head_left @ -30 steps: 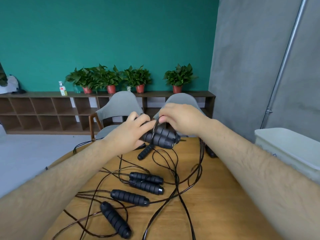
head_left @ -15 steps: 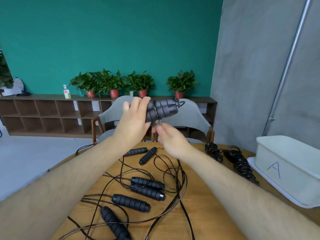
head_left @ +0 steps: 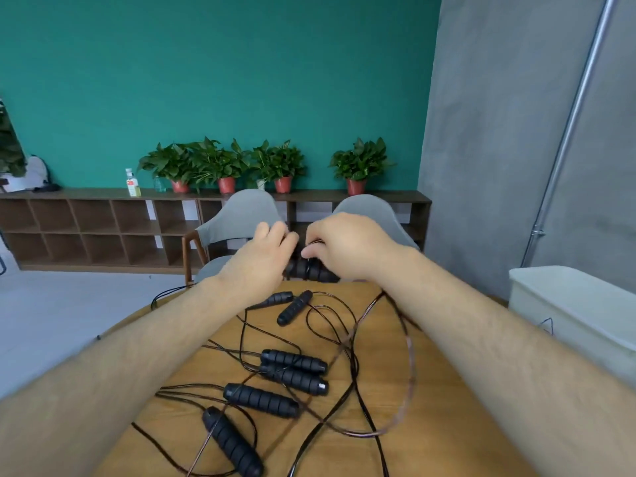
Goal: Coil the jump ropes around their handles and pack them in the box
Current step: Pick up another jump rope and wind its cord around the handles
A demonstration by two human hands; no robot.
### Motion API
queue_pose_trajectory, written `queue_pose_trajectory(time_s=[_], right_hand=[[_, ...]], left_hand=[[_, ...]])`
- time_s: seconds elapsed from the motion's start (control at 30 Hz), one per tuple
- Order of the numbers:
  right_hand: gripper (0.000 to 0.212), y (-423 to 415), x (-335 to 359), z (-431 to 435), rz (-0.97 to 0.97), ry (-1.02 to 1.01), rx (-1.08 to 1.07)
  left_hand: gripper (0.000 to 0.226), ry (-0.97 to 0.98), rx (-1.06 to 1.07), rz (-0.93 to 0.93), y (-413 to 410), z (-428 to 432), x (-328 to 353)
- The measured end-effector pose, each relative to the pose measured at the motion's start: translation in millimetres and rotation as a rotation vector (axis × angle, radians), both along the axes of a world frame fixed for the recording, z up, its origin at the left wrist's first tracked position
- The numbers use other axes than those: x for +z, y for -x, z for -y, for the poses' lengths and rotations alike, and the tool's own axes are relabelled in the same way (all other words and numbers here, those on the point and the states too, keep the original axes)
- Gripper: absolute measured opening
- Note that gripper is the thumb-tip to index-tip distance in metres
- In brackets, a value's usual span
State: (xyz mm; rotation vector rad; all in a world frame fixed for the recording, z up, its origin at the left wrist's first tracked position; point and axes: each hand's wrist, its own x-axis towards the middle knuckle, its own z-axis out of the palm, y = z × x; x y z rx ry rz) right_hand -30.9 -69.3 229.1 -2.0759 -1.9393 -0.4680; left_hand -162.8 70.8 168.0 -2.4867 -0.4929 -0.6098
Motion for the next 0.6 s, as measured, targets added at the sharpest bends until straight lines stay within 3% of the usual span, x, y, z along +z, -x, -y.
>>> queue_pose_trajectory(time_s=[0.07, 0.17, 0.3, 0.37, 0.47, 0.6], right_hand=[[0.031, -16, 4, -1, -0.004, -0.027, 0.026], [0.052, -31, 5, 1, 0.030, -0.074, 0.024], [0.071, -47, 1, 0, -0.177, -0.140, 0.064], [0.062, -54, 0, -1, -0.312, -0.172, 0.059], [0.024, -54, -4, 4, -0.777, -0.103, 0.059], [0.024, -43, -23, 6, -0.714, -0.223, -0.020]], left_hand=[[0.059, 0.181, -0.149, 0.045, 7, 3, 4], [0.047, 0.344, -0.307, 0.051, 15, 10, 14], [0.051, 0.430, -0.304, 0.132, 20, 17, 27], [0.053, 0.495, -0.336, 0.190, 21, 20, 33], [0.054, 0.648, -0.429, 0.277, 19, 30, 43], [0.063, 0.794, -0.428, 0.254, 14, 42, 54]])
